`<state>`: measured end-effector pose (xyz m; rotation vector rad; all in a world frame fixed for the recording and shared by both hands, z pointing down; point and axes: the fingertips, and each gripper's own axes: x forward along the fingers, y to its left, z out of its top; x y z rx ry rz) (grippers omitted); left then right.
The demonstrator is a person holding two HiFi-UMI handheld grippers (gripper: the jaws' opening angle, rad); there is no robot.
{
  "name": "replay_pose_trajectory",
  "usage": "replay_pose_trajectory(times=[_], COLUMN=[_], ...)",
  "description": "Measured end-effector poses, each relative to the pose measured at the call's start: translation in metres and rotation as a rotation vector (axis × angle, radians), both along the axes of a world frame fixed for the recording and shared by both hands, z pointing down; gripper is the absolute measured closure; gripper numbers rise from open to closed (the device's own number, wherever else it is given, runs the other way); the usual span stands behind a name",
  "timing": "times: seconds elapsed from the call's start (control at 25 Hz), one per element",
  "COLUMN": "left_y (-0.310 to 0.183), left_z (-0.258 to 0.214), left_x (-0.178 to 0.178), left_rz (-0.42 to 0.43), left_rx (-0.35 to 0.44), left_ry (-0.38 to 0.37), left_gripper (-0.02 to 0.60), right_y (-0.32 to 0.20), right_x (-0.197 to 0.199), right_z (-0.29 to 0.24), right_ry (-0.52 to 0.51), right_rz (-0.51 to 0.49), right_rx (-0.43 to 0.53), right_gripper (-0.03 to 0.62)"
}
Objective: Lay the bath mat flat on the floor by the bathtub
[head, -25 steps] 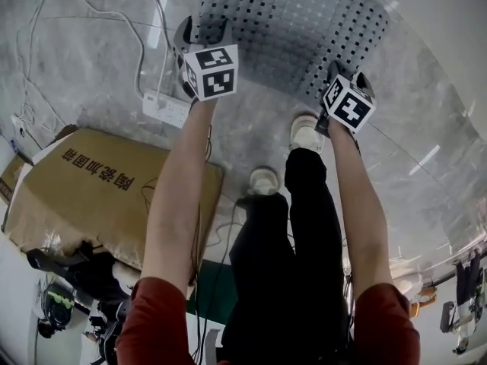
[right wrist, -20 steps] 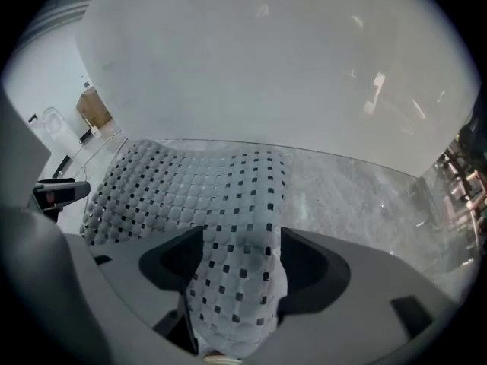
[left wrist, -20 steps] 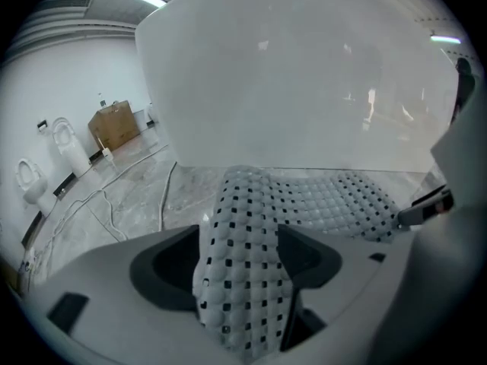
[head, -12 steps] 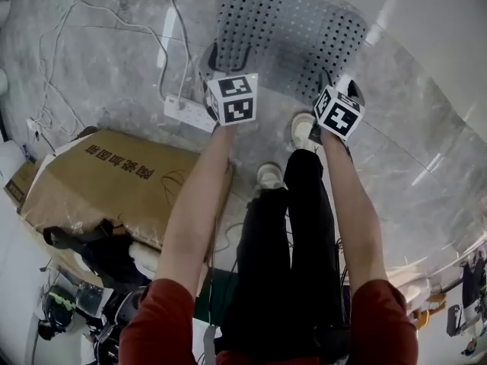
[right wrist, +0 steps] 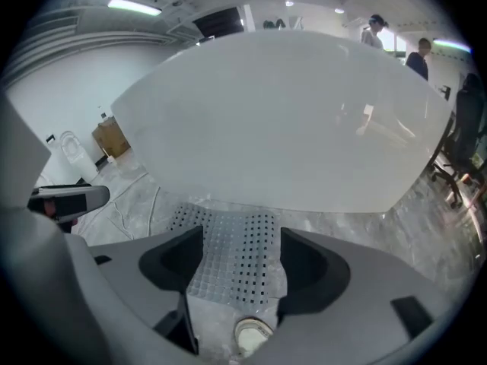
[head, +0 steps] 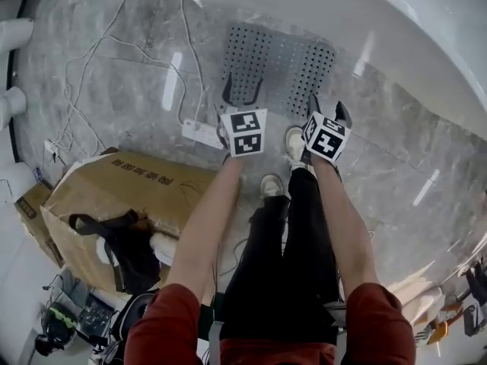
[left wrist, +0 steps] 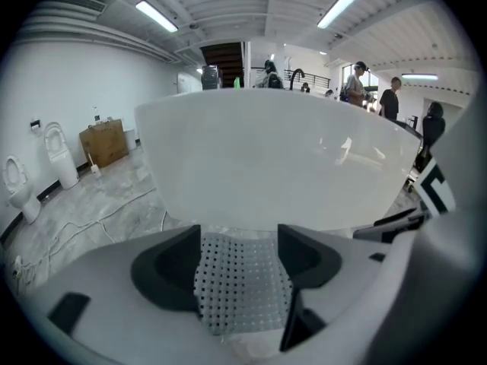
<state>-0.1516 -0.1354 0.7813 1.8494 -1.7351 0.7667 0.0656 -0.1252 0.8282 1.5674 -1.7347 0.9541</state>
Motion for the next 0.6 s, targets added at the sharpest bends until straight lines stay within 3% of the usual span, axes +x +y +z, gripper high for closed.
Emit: replay_pose_trajectory(times=[0.12,0.28,0.52,0.6], left_y=[0.009,0.006,0.039,0.050], left_z=[-0.052,-0.140,-0.271,-0.314], left_x=[0.011,0.027,0.054,0.062], left_rz=[0.016,0.066,0.120,0.133], left_rx=[0.045,0.166,0.283,0.329], left_ry=[0.010,-0.004,0.017,0.027], left_gripper=[0.279,0.279,0.278,0.278], right_y=[0.007,0.010,0.047,0.060], right_x=[0.001,-0.004,0.005,0.005], right_z=[-0.062,-0.152,-0.276,-0.318], right_ry=[-0.031,-0.068,-0.123,-0.123], right_rz=[0.016,0.031,0.086,0.063], right_rx=[0.051,0.159,0.249,0.290], right_gripper=[0.284,0.284,0.284,0.284])
